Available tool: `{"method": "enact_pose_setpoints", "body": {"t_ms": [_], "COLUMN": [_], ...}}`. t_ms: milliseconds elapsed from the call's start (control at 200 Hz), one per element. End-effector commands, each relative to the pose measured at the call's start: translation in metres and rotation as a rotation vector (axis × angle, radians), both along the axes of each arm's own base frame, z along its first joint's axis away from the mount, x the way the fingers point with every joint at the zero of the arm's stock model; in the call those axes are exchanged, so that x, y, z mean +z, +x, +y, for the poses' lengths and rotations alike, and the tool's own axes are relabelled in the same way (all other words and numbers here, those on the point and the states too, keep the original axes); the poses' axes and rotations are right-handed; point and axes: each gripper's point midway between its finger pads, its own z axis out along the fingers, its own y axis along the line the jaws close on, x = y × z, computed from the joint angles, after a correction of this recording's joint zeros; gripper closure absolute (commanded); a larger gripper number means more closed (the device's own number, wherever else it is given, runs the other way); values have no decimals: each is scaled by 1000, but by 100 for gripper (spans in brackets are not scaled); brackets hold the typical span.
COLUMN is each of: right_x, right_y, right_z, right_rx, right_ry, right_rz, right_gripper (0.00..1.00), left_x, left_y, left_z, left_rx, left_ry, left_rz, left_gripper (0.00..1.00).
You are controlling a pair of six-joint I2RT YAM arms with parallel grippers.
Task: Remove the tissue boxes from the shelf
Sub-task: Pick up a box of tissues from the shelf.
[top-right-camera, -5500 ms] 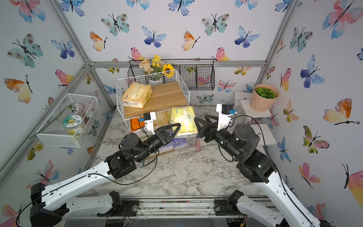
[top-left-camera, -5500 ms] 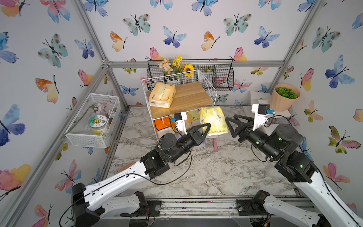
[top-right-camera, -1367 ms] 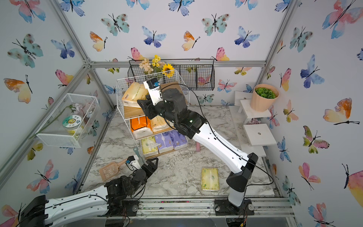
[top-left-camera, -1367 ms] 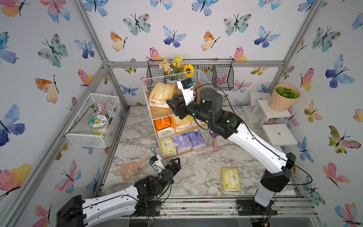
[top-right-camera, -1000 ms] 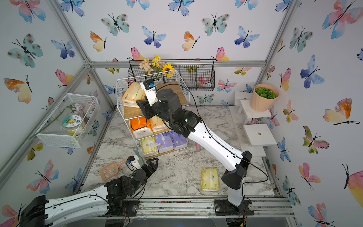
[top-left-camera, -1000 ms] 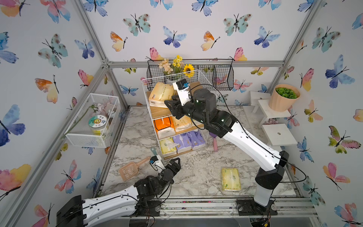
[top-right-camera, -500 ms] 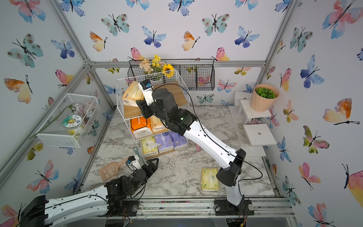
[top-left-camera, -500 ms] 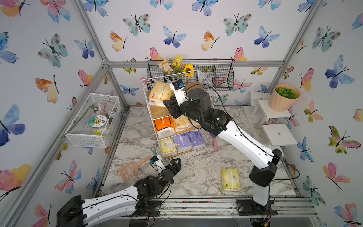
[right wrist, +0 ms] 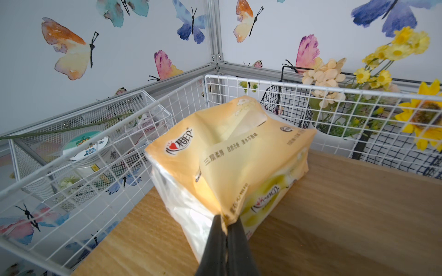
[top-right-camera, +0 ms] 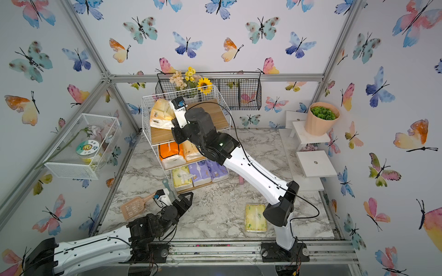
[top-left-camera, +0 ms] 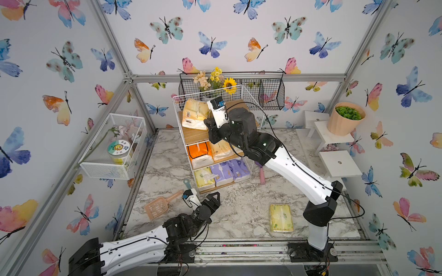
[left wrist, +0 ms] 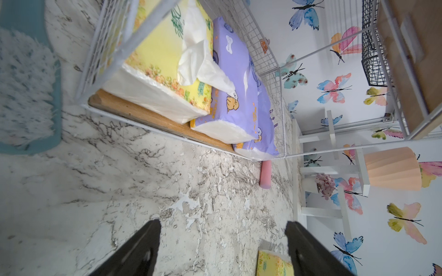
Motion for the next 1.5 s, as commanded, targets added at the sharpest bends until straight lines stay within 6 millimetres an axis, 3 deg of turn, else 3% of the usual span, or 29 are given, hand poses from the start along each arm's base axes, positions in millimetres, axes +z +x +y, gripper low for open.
{"method": "enact_pose_setpoints", "body": {"t_ms": [0, 250, 450, 601, 801, 1011, 1106, 1291, 1497], "right_x": [21, 28, 25, 17, 11, 8, 7, 2, -3], "right_y": [-17, -45, -61, -70, -83, -95, -98, -101, -104], "right_z": [-16, -38, -64, -78, -95, -119, -121, -126, -133], "right_rx": [16, 87, 86, 92, 102, 91, 97, 97, 95], "right_ry": [26, 26, 10, -12, -12, 16, 23, 7, 1], "right_rz": [-7, 9, 15, 15, -1, -47, -50, -44, -55], "right_gripper": [98, 98, 98, 98, 98, 98, 98, 98, 98], "left_x": [23, 68, 123, 178, 232, 300, 322, 359, 359], "left_y": [1, 1, -7, -19, -29, -41, -37, -30, -5], "left_z": [-9, -4, 7, 14, 5, -13, -19, -30, -20], "left_rx": [-27, -44, -126, -215, -309, -382, -376, -373, -225], "left_ry": [-50, -107, -98, -115, -121, -350, -360, -346, -337], "left_rz": [-25, -131, -239, -339, -426, -596, -641, -702, -634], "left_gripper": [14, 11, 6, 2, 1, 1, 1, 1, 1]}}
